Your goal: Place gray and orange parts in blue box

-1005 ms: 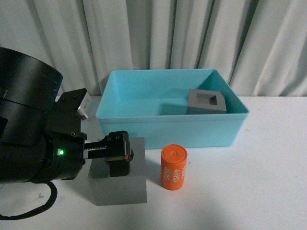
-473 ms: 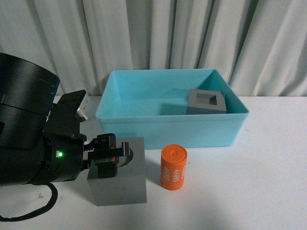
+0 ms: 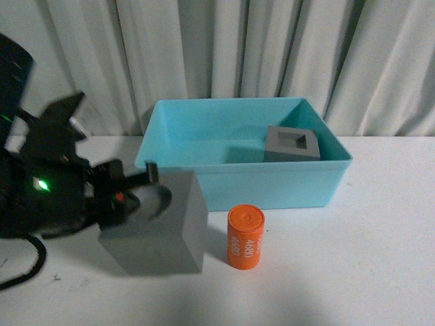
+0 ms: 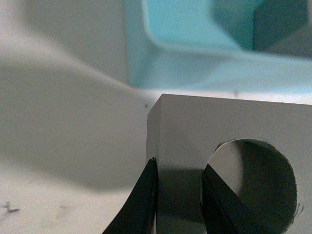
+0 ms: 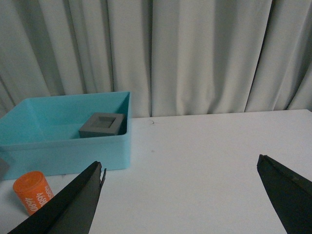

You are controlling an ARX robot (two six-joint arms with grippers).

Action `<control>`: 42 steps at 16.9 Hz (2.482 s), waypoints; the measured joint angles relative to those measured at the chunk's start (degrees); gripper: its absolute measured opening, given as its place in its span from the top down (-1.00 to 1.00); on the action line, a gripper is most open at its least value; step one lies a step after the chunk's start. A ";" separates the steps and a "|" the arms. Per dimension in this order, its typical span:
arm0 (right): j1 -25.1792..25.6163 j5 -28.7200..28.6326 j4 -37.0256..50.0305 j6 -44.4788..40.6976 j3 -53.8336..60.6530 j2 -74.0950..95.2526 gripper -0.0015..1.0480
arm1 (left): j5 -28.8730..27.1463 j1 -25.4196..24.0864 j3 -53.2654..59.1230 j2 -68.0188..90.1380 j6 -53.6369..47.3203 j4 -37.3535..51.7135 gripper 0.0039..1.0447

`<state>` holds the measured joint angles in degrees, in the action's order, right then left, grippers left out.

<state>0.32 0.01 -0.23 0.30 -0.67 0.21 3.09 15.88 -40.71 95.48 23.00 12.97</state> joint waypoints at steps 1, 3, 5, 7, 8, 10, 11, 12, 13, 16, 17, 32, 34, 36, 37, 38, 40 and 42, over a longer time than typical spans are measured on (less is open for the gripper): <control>0.00 0.00 0.00 0.00 0.00 0.00 -0.87 | -0.04 -1.51 -0.11 -4.66 1.38 -1.66 0.61; 0.00 0.00 0.00 0.00 0.00 0.00 -0.87 | -0.15 -4.00 -1.95 -12.15 2.56 -4.94 0.61; 0.00 0.00 0.00 0.00 0.00 0.00 -0.87 | -0.31 -4.68 -5.40 -13.27 2.43 -5.73 0.61; 0.00 0.00 0.00 0.00 0.00 0.00 -0.87 | -0.39 -4.17 -9.31 -9.60 1.57 -5.66 0.61; 0.00 0.00 0.00 0.00 0.00 0.00 -0.87 | -0.46 -3.61 -11.72 -6.80 0.59 -5.35 0.61; 0.00 0.00 0.00 0.00 0.00 0.00 -0.87 | -0.76 -2.56 -17.29 -1.25 -0.85 -4.85 0.62; 0.00 0.00 0.00 0.00 0.00 0.00 -0.87 | -0.76 -1.90 -20.83 1.55 -1.31 -4.81 0.62; 0.00 0.00 0.00 0.00 0.00 0.00 -0.87 | -0.72 -1.22 -24.02 4.02 -1.95 -4.79 0.62; 0.00 0.00 0.00 0.00 0.00 0.00 -0.87 | -0.74 -0.92 -26.34 5.92 -2.32 -4.83 0.62; 0.00 0.00 0.00 0.00 0.00 0.00 -0.87 | -0.98 -0.11 -29.86 11.19 -3.72 -4.83 0.63; 0.00 0.00 0.02 0.00 0.00 0.00 -0.87 | -1.27 -0.11 -30.01 12.55 -4.07 -4.83 0.63; 0.00 0.00 0.02 0.00 0.00 0.00 -0.87 | 0.20 -7.02 -13.42 -0.37 -1.16 -3.74 -0.80; 0.00 0.00 0.02 0.00 0.00 0.00 -0.87 | 1.90 -11.13 -3.02 -16.04 4.31 -8.11 -0.86; 0.00 0.00 0.00 0.00 0.00 0.00 -0.87 | 2.40 -13.97 6.29 -27.04 7.28 -14.40 -0.88; 0.00 0.00 0.00 0.00 0.00 0.00 -0.87 | 2.86 -15.04 10.47 -31.95 8.20 -17.42 -0.88; 0.00 0.00 0.00 0.00 0.00 0.00 -0.87 | 2.84 -16.28 14.27 -37.03 8.37 -20.87 -0.88; 0.00 0.00 0.00 0.00 0.00 0.00 -0.87 | 5.88 -25.22 22.51 -61.68 9.53 -38.60 -0.88; 0.00 0.00 0.00 0.00 0.00 0.00 -0.87 | 7.63 -28.87 22.51 -68.13 9.49 -41.53 -0.88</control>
<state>0.32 0.01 -0.23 0.30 -0.67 0.21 10.72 -12.99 -18.20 27.35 32.49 -28.56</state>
